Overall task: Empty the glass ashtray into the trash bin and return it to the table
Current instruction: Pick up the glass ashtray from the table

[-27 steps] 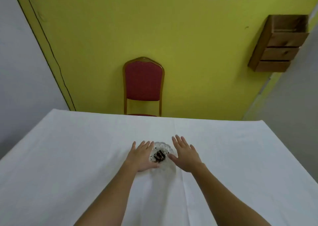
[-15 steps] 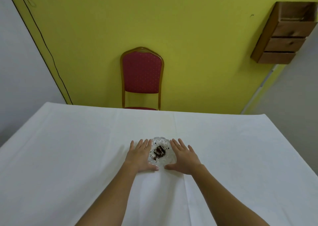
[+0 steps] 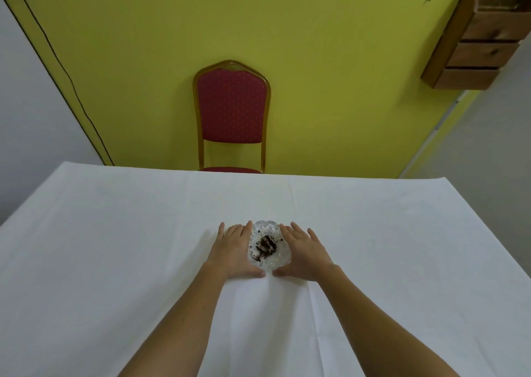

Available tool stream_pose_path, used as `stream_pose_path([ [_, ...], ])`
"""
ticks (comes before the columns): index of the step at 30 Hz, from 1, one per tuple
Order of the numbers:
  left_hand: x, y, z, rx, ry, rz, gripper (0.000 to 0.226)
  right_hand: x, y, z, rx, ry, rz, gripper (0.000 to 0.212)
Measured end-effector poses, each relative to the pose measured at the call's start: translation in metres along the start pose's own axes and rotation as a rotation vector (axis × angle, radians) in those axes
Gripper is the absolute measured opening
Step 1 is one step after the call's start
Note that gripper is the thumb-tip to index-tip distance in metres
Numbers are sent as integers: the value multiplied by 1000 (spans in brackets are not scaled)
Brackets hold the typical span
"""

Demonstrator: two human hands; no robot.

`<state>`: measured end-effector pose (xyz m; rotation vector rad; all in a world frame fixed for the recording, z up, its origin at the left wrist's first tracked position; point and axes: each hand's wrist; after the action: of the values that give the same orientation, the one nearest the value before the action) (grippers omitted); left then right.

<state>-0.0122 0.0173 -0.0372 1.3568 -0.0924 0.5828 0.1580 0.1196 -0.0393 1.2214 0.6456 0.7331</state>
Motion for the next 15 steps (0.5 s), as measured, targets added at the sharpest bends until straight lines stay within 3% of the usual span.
stream_pose_path([
  [15,48,36,0,105,-180,48,129,24,45,42,174,-111,-51,115],
])
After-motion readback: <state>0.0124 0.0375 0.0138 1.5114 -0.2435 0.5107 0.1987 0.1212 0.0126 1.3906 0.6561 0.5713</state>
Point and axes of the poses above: each hand's wrist, its own z-axis away from the middle knuckle, its own y-axis out of the back of the hand, x = y × z, and after that the axes turned 13 degrees about z, right-handed
